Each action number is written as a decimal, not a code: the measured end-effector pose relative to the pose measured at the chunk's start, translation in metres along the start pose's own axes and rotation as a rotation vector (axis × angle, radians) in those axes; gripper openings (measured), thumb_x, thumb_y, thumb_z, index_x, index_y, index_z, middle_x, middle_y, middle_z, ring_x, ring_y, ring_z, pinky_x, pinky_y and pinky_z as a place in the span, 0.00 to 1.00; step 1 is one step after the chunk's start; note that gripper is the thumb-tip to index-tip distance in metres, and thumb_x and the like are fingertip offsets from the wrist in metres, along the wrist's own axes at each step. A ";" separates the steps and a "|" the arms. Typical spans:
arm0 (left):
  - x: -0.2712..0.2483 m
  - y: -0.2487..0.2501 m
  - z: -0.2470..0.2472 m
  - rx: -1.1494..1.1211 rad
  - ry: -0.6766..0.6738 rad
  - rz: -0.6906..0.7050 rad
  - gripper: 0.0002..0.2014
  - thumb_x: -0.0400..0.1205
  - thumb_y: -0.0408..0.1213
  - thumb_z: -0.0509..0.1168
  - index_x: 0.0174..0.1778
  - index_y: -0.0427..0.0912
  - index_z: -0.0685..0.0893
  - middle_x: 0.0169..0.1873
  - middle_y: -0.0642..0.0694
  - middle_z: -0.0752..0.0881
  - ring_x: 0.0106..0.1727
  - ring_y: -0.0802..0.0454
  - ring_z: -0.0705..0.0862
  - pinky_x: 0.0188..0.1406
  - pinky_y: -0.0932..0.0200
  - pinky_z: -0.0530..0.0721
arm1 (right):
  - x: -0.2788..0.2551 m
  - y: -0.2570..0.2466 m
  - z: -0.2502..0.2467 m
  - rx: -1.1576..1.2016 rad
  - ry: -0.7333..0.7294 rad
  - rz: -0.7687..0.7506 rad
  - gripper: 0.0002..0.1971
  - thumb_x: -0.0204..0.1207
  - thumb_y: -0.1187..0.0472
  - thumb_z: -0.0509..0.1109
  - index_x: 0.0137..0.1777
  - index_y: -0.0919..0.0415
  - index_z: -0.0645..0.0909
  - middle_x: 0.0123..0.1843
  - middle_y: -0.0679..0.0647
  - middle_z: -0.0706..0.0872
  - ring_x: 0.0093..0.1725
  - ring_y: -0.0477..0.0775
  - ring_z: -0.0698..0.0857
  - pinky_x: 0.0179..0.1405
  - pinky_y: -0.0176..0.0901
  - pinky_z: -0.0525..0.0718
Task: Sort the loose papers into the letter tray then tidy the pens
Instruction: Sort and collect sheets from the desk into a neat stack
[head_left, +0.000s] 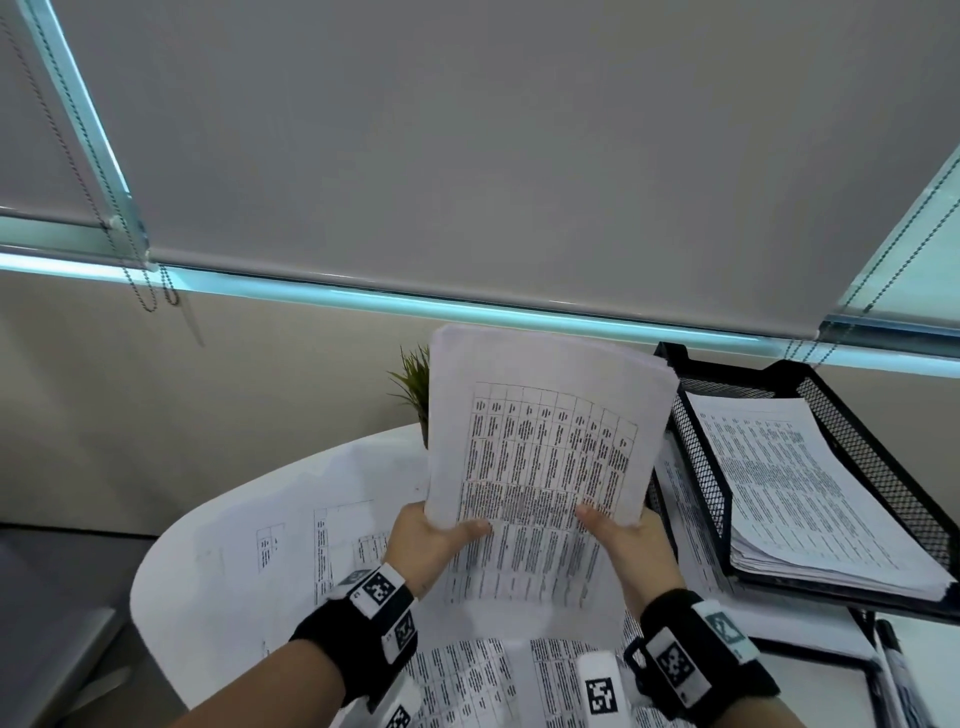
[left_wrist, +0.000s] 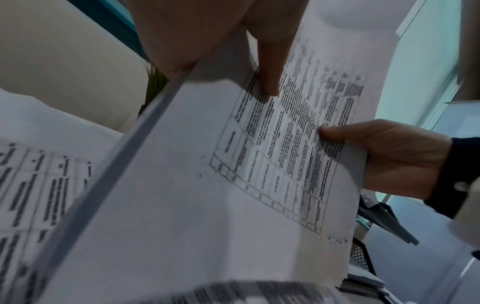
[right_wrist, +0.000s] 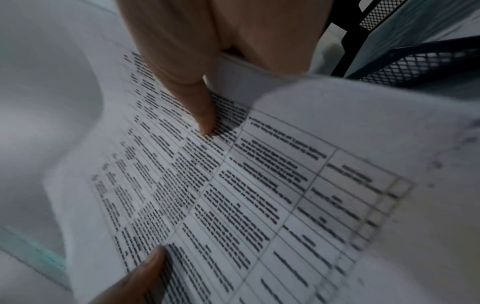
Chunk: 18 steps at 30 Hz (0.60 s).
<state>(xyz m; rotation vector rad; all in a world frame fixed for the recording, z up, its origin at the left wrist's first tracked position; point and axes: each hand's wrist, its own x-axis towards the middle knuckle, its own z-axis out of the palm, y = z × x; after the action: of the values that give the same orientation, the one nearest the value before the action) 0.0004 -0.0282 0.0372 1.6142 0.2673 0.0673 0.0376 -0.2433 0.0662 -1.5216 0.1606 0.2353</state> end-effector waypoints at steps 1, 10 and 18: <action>-0.001 -0.001 0.001 0.003 -0.012 0.000 0.12 0.71 0.36 0.77 0.47 0.37 0.87 0.41 0.44 0.91 0.43 0.48 0.89 0.38 0.66 0.85 | 0.003 0.002 -0.003 -0.020 0.007 0.012 0.20 0.72 0.60 0.75 0.63 0.54 0.76 0.64 0.54 0.84 0.67 0.56 0.79 0.73 0.54 0.69; -0.020 -0.044 -0.012 0.086 -0.015 -0.189 0.13 0.75 0.50 0.70 0.48 0.44 0.84 0.48 0.49 0.88 0.50 0.53 0.86 0.54 0.55 0.82 | 0.003 0.054 -0.033 -0.203 0.074 0.237 0.45 0.60 0.55 0.82 0.76 0.68 0.66 0.71 0.63 0.77 0.71 0.63 0.75 0.76 0.63 0.65; -0.017 -0.077 -0.063 0.512 0.329 -0.493 0.35 0.74 0.44 0.72 0.76 0.37 0.68 0.74 0.36 0.70 0.71 0.37 0.73 0.70 0.44 0.73 | -0.012 0.073 -0.065 -0.414 0.007 0.358 0.48 0.56 0.55 0.87 0.71 0.78 0.68 0.58 0.65 0.80 0.64 0.67 0.79 0.67 0.53 0.72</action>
<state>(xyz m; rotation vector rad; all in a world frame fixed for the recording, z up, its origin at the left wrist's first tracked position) -0.0393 0.0327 -0.0331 1.9926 0.9941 -0.1264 0.0100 -0.3063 -0.0043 -1.8999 0.4107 0.5755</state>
